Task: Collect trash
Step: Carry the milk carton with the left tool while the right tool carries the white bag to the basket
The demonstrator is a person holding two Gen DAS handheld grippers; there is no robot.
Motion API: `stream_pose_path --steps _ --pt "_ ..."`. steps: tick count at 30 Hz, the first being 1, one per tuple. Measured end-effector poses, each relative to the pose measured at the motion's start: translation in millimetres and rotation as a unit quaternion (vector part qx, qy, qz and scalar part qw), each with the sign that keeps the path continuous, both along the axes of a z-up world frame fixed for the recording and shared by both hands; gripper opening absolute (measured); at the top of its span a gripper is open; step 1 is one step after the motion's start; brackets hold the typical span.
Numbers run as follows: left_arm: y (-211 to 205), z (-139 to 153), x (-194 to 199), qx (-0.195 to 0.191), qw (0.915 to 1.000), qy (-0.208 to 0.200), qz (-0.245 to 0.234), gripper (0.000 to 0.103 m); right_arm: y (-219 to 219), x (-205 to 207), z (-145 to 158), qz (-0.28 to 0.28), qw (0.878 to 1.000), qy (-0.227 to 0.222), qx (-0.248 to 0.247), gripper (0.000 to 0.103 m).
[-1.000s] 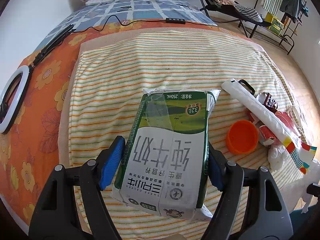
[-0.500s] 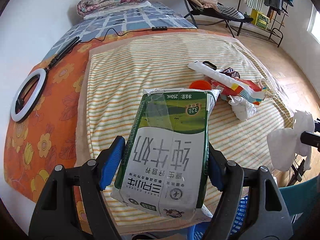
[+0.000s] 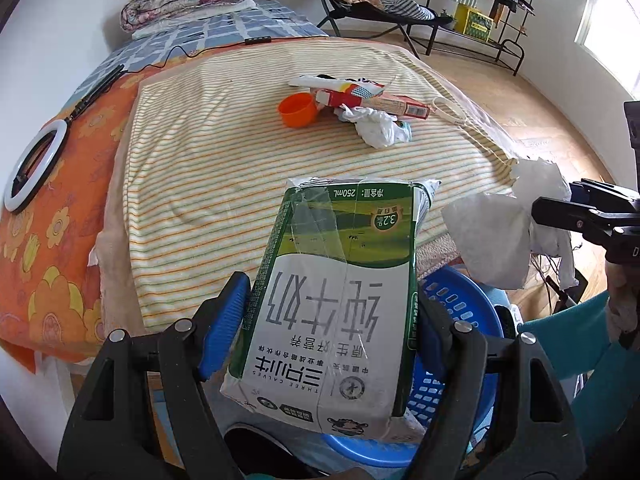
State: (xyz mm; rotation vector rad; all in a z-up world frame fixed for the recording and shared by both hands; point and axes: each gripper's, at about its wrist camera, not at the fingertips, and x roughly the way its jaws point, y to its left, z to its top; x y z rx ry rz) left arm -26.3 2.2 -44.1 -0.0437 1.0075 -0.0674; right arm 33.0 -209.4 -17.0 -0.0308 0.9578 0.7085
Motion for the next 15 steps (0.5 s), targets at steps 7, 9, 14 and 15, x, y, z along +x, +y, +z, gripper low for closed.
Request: stream_pose_path --steps 7,9,14,15 --pt "-22 -25 -21 0.003 0.9994 0.022 -0.028 0.077 -7 -14 -25 -0.007 1.000 0.029 -0.008 0.054" --pt "-25 -32 -25 -0.002 0.9990 0.029 -0.033 0.077 -6 -19 -31 -0.005 0.999 0.032 -0.014 0.054" --pt "-38 -53 -35 0.003 0.9975 0.050 -0.051 0.077 -4 -28 -48 0.001 0.999 0.042 -0.030 0.055" --pt "-41 -57 -37 0.006 0.9970 0.054 -0.055 0.077 -3 -28 -52 0.002 0.998 0.046 -0.033 0.055"
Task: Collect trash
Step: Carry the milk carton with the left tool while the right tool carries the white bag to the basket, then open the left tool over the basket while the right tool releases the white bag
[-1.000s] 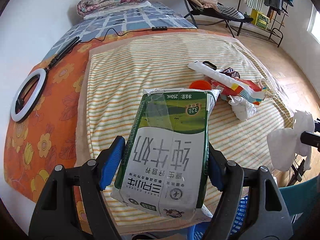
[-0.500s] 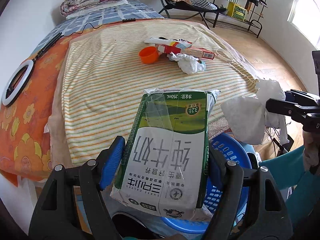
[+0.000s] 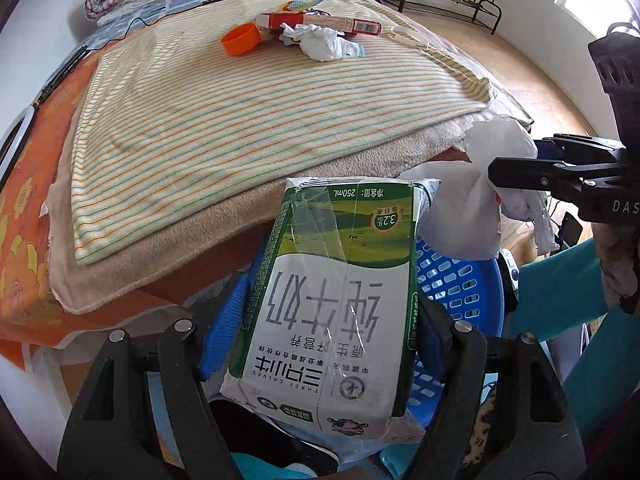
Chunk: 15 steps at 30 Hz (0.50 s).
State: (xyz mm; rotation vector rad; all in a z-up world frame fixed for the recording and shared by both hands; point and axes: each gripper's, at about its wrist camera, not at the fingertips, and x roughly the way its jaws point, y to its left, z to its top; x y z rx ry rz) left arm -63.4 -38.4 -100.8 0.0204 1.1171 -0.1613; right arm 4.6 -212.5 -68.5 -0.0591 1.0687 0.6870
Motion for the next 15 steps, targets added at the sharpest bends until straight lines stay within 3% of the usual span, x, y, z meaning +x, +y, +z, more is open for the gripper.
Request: stream_pose_path --steps 15 --pt "-19 -32 -9 0.006 0.9986 0.041 -0.032 0.077 13 -7 -29 0.019 0.999 0.031 -0.021 0.055"
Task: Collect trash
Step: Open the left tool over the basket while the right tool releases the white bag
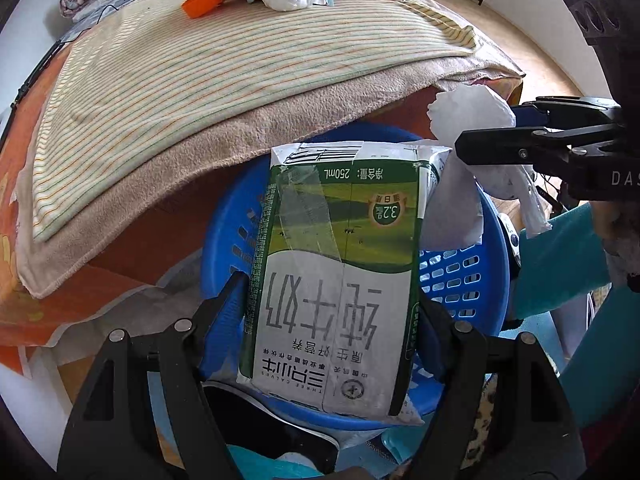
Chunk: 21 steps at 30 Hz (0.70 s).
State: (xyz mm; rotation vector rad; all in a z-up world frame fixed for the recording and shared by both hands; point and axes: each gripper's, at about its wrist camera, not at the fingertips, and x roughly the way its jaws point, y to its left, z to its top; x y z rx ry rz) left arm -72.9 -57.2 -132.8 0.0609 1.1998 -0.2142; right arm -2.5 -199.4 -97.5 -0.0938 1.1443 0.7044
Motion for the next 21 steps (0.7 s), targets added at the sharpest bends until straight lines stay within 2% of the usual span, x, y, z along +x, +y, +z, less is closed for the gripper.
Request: stream_pose_path --steps 11,13,21 --pt "-6 -9 3 0.005 0.9998 0.017 -0.007 0.078 2 0 -3 0.002 1.000 0.009 0.000 0.061" --pt "-7 -11 4 0.004 0.9997 0.022 -0.008 0.078 2 0 -3 0.001 1.000 0.009 -0.001 0.066" --pt "-14 -8 4 -0.003 0.9996 0.020 -0.021 0.078 4 0 -2 0.004 1.000 0.012 0.006 0.067"
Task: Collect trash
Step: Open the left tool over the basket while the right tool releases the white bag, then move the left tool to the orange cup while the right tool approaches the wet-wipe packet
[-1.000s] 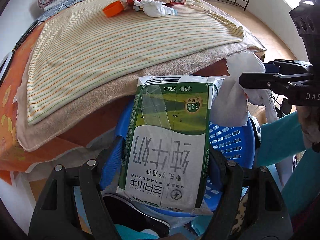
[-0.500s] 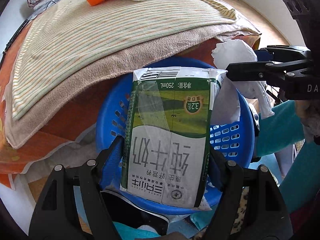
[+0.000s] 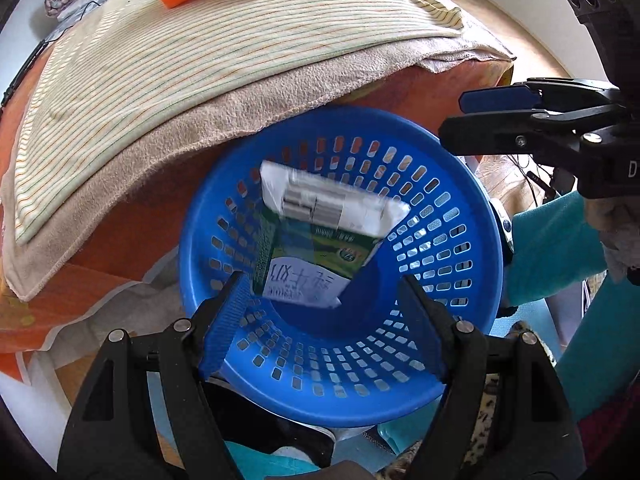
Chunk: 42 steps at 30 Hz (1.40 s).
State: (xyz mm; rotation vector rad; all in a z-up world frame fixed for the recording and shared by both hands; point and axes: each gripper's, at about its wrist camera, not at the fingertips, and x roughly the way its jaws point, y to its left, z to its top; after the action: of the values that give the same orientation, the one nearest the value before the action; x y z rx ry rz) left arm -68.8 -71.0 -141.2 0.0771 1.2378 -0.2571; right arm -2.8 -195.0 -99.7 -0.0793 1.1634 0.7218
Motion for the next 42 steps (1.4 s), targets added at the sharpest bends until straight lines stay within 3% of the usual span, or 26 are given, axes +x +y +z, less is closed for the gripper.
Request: stream_pose_path --steps 15,23,36,42 --pt "7 12 9 -0.009 0.9995 -0.016 0.024 0.078 -3 2 2 -0.008 1.000 -0.001 0.002 0.067" --pt "30 37 32 -0.016 0.9964 -0.051 0.065 0.078 -11 12 12 -0.028 1.000 -0.007 0.010 0.076" --pt "62 82 87 -0.024 0.9881 -0.104 0.111 0.078 -32 59 48 -0.078 0.996 -0.010 0.051 0.080" --pt "78 92 119 -0.032 0.9847 -0.117 0.125 0.078 -27 87 75 -0.073 0.995 -0.035 0.059 0.080"
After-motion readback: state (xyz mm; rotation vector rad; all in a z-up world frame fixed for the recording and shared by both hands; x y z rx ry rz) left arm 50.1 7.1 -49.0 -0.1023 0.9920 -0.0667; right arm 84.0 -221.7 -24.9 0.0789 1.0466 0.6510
